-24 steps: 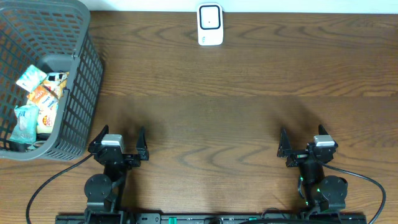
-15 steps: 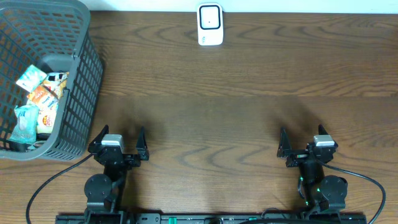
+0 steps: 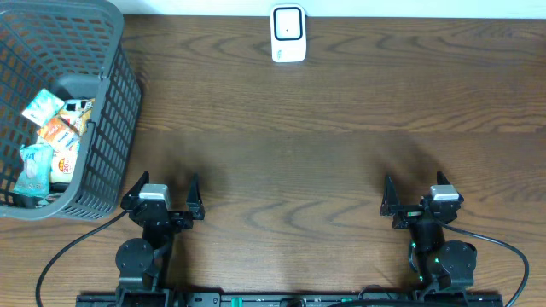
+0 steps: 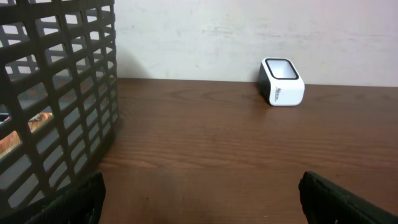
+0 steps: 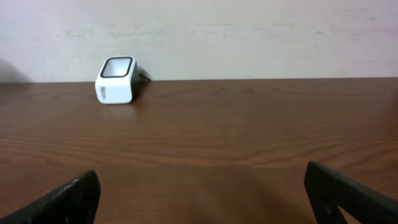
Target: Scan the item barcode
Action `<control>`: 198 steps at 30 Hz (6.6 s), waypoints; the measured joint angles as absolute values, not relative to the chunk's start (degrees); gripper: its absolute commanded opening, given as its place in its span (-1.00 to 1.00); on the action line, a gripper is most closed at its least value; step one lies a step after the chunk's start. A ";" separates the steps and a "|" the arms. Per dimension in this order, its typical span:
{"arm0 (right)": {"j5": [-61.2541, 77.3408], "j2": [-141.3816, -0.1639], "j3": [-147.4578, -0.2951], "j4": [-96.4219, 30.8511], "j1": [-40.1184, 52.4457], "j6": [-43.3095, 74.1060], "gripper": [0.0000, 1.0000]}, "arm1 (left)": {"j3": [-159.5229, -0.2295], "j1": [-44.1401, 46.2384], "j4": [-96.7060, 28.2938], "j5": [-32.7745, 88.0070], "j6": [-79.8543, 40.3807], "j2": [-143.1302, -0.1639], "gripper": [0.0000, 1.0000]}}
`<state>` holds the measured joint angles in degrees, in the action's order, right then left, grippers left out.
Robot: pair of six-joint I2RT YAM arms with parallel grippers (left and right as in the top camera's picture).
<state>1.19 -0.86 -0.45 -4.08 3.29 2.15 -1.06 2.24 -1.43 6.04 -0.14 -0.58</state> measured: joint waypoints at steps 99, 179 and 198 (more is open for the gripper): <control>1.04 -1.04 -0.45 -4.05 3.29 2.15 0.98 | -62.28 2.24 -46.57 22.37 3.55 -48.36 0.95; 1.04 -1.10 -0.45 -4.08 3.29 2.15 0.99 | -114.15 -21.37 -67.90 7.20 -10.55 -85.82 0.95; 1.02 -1.10 -0.45 -4.08 3.29 2.15 0.99 | -114.15 -33.39 -58.81 7.11 -9.65 -90.21 0.95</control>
<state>1.02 -1.10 -0.45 -4.08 3.29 2.15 -114.15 -33.39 -58.81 7.11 -9.65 -90.21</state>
